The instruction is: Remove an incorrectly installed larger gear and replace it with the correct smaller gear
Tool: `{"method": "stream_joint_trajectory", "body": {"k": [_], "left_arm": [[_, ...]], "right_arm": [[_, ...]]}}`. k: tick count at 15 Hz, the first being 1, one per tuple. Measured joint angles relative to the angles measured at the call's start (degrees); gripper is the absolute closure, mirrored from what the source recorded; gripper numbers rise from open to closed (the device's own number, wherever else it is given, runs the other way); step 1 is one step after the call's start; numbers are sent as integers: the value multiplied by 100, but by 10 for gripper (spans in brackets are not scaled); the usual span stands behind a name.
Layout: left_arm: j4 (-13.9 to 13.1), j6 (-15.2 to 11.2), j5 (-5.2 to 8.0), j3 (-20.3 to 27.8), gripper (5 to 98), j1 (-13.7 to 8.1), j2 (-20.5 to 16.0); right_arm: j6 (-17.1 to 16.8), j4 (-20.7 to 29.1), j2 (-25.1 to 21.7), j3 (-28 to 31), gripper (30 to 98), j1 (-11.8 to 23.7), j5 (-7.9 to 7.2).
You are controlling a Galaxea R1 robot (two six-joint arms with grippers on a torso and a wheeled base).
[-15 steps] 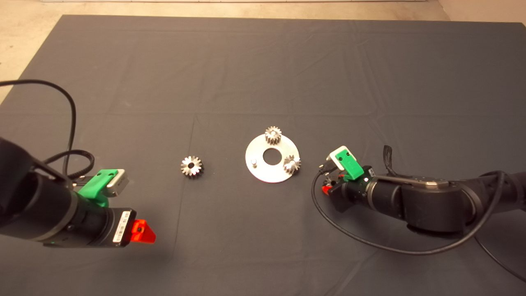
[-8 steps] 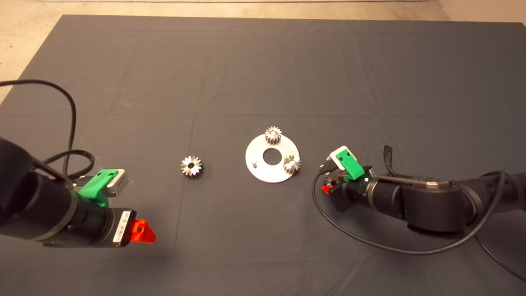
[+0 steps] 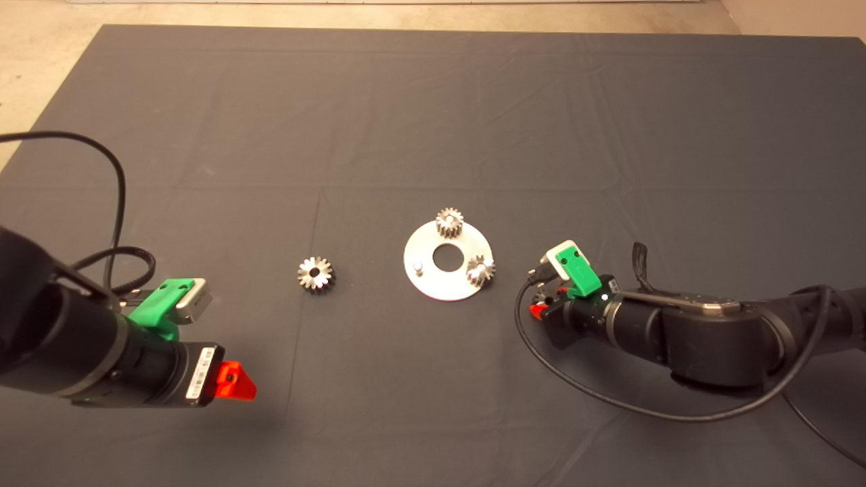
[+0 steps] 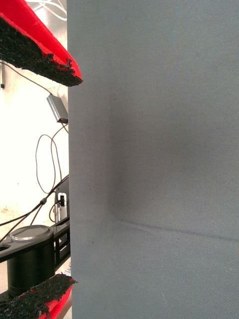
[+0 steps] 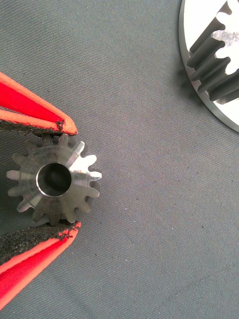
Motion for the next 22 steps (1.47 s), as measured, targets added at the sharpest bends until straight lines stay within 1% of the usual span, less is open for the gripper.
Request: {"method": "stream_joint_trajectory", "body": {"k": [7, 12, 13, 14, 15, 16, 18, 19, 20, 22], "left_arm": [[1, 0, 1, 0, 61, 0, -6], [0, 0, 2, 0, 61, 0, -11], [0, 0, 2, 0, 61, 0, -11], [1, 0, 2, 0, 61, 0, -11], [2, 0, 0, 0, 61, 0, -11], [0, 0, 0, 1, 61, 0, -12], [0, 0, 0, 2, 61, 0, -12], [0, 0, 0, 2, 61, 0, -11], [0, 0, 0, 2, 61, 0, -11], [0, 0, 2, 2, 61, 0, -11]], "right_arm": [[-5, -1, -2, 1, 892, 2, 2], [-2, 0, 3, 6, 892, 2, 0], [-2, 0, 1, 33, 893, 2, -15], [0, 15, 1, 132, 892, -3, -72], [0, 22, 7, 314, 892, -6, -87], [0, 68, 31, 463, 893, 73, -84], [1, 85, 51, 668, 893, 456, -92], [4, 81, 97, 692, 892, 591, -116], [6, 82, 164, 692, 893, 610, -155], [6, 104, 266, 695, 893, 606, -169]]}}
